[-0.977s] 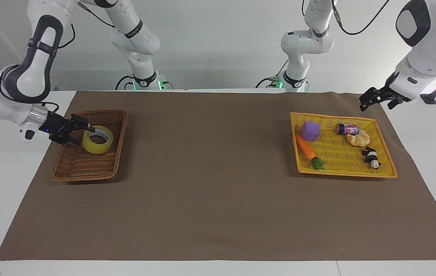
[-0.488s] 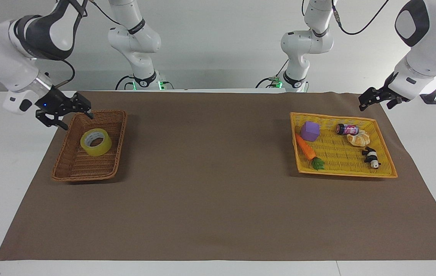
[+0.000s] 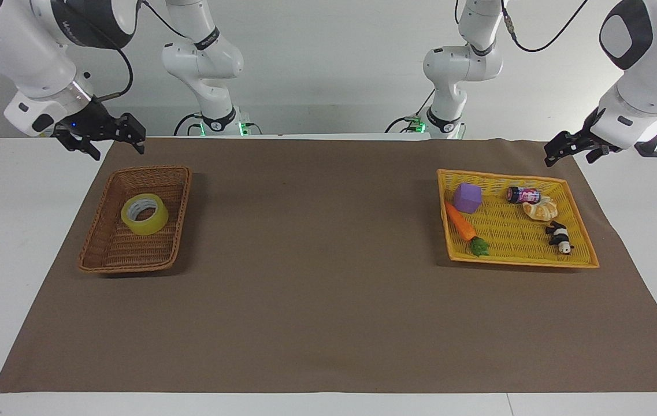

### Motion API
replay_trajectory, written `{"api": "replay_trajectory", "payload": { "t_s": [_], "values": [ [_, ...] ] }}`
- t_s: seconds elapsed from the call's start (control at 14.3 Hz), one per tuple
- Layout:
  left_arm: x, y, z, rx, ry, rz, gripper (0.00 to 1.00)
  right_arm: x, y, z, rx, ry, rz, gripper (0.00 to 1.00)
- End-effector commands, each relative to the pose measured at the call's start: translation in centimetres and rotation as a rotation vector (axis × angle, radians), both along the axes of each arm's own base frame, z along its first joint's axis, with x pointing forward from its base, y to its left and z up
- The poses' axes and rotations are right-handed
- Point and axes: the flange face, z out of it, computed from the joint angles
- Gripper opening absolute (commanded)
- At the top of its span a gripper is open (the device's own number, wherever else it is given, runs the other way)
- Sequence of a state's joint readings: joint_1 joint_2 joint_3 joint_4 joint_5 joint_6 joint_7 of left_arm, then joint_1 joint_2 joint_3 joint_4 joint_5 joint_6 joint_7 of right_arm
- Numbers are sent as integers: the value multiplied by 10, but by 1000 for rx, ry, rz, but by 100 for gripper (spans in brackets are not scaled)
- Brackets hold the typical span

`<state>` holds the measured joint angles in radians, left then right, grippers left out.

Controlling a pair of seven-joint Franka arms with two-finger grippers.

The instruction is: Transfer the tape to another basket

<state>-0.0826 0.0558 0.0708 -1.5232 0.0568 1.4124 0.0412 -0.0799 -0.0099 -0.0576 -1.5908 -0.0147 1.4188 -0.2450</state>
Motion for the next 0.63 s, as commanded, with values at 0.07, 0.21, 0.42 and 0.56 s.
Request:
{"api": "replay_trajectory", "payload": {
  "t_s": [0.07,0.21,0.42,0.56],
  "values": [
    [-9,3,2,14,6,4,100,15,4,4,-43,20,-14,100],
    [-9,3,2,14,6,4,100,8,16,10,-51,13,-27,100],
    [-9,2,2,14,6,3,100,7,15,8,-50,10,-36,100],
    [-9,3,2,14,6,4,100,6,12,9,-51,10,-42,100]
  ]
}}
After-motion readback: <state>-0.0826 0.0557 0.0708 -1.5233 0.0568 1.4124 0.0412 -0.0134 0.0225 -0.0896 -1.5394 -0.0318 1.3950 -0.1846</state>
